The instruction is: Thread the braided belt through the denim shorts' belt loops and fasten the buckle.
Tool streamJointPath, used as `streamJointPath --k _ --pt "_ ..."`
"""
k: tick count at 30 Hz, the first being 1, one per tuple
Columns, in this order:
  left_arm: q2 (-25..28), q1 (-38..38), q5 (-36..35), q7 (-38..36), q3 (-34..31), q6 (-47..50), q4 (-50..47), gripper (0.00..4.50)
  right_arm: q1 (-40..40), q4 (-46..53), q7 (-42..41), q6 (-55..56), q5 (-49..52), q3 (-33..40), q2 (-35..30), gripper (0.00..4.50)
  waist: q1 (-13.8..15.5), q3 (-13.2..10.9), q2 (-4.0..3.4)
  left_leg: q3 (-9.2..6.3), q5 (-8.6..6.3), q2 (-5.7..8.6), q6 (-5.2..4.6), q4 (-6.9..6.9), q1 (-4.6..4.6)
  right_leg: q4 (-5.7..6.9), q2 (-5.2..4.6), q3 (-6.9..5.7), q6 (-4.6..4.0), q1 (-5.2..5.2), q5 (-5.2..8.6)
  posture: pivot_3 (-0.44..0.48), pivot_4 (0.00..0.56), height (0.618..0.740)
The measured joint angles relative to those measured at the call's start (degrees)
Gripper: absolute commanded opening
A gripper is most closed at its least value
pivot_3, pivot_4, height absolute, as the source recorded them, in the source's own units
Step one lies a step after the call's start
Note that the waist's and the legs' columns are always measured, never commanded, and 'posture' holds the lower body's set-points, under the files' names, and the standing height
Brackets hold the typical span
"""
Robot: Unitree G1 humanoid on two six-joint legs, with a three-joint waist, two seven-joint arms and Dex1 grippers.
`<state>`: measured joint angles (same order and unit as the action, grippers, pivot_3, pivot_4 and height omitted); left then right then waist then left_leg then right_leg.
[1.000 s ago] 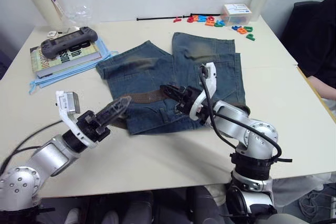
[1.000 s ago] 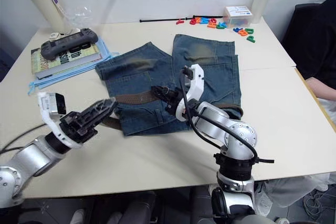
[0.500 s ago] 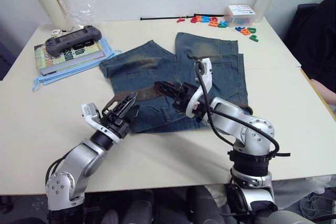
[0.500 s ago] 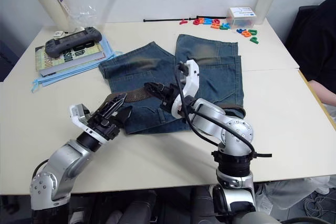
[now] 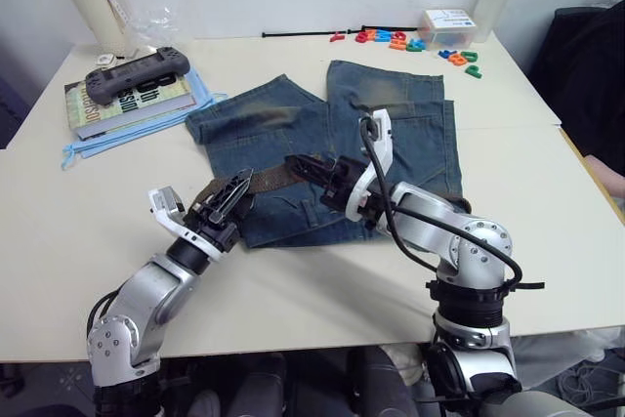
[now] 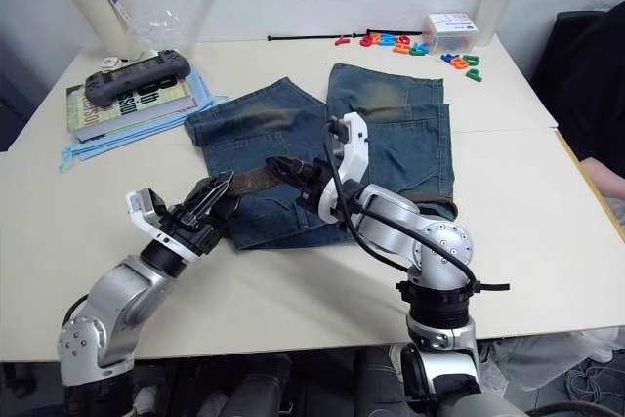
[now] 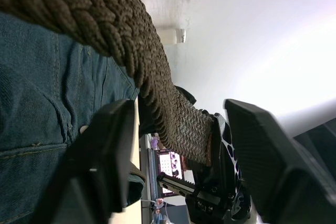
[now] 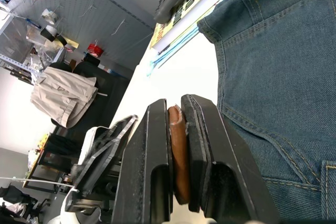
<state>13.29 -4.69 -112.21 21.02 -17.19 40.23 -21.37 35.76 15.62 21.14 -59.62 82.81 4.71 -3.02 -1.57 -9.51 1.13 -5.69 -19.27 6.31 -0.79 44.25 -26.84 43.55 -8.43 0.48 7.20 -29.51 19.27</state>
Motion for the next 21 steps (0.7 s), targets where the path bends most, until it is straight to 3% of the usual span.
streamJointPath --k 4,5,15,17,21 --pt "0.0 -0.4 0.0 -0.6 -0.2 0.9 1.5 0.25 0.0 0.0 0.4 0.6 0.7 -0.2 -0.5 0.00 0.0 0.0 0.00 0.00 0.00 0.00 0.00 0.00 0.00 -0.01 0.00 0.00 0.00 0.00 0.00 0.000 0.150 0.654" --pt "0.0 -0.4 0.0 -0.6 -0.2 1.0 1.7 0.07 0.0 0.0 0.5 0.7 0.7 -0.4 -0.7 0.00 0.0 0.0 0.00 0.00 0.00 0.00 0.00 0.00 0.00 -0.01 0.00 0.00 0.00 0.00 0.00 0.000 0.150 0.654" --pt "1.0 -1.4 0.0 -1.8 -0.3 2.1 2.5 0.07 -0.1 0.5 1.4 2.0 1.3 -1.8 -2.0 0.00 0.0 0.0 0.00 -0.01 0.00 0.00 0.00 0.00 -0.01 -0.03 -0.01 0.00 0.00 0.00 0.00 0.000 0.150 0.654" --pt "1.0 -1.6 0.0 -1.9 -0.3 2.2 2.9 0.00 -0.1 1.0 1.6 2.2 1.2 -2.0 -2.5 1.01 0.0 0.0 0.00 -0.01 0.00 0.00 0.00 0.00 -0.02 -0.04 0.00 0.00 0.00 0.00 0.00 0.000 0.150 0.654" --pt "0.7 -2.2 0.0 -2.1 -0.4 1.8 3.1 0.00 -0.3 1.2 1.6 2.2 0.5 -2.5 -3.5 2.58 0.1 0.0 0.00 -0.03 0.00 0.00 0.00 0.00 -0.04 -0.06 -0.01 -0.02 0.00 0.01 0.00 0.000 0.150 0.654"
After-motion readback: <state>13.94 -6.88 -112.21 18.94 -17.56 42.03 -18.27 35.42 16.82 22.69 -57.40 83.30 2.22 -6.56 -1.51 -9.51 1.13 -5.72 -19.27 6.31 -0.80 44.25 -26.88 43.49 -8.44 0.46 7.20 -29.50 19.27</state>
